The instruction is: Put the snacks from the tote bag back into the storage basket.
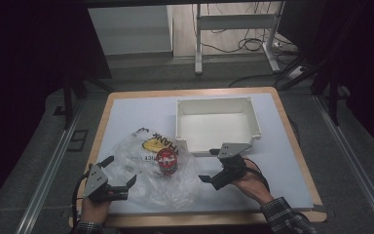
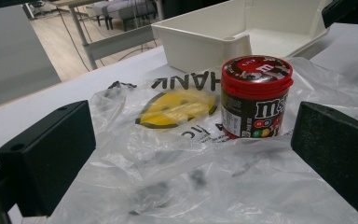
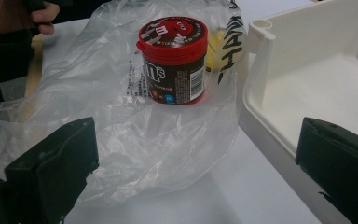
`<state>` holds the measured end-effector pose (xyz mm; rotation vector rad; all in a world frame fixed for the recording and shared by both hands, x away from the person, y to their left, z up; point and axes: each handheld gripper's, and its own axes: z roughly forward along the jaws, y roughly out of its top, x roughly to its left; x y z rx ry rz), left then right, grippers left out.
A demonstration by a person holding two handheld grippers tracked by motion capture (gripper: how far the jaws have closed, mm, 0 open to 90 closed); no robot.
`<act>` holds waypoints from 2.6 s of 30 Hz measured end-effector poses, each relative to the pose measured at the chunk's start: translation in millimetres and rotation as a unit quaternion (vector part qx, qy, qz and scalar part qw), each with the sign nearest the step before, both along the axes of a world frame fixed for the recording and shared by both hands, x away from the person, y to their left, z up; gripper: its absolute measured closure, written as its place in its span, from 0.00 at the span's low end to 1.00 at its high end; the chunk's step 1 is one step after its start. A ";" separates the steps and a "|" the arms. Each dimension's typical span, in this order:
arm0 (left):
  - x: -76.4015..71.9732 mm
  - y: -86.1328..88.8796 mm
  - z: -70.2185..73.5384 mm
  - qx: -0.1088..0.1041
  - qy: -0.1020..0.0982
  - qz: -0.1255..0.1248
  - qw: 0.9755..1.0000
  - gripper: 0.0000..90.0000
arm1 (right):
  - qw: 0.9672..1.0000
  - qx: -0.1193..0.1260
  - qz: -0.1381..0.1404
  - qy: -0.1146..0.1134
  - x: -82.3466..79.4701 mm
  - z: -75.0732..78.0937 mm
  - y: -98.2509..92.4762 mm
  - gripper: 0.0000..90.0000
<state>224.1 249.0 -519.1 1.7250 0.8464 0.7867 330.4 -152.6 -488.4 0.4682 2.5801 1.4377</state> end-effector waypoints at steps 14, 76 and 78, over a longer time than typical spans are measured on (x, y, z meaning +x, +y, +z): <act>-0.3 0.6 0.3 -0.002 -0.001 0.002 1.000 0.00 | 1.000 -0.010 0.006 0.001 6.4 -1.5 14.7 0.00; -0.8 0.4 0.4 0.000 -0.002 0.002 1.000 0.00 | 0.993 -0.095 0.064 0.034 28.9 -10.6 102.1 0.00; -0.8 0.4 0.4 -0.001 -0.002 0.002 1.000 0.00 | 0.993 -0.097 0.067 0.029 29.5 -10.8 104.2 0.00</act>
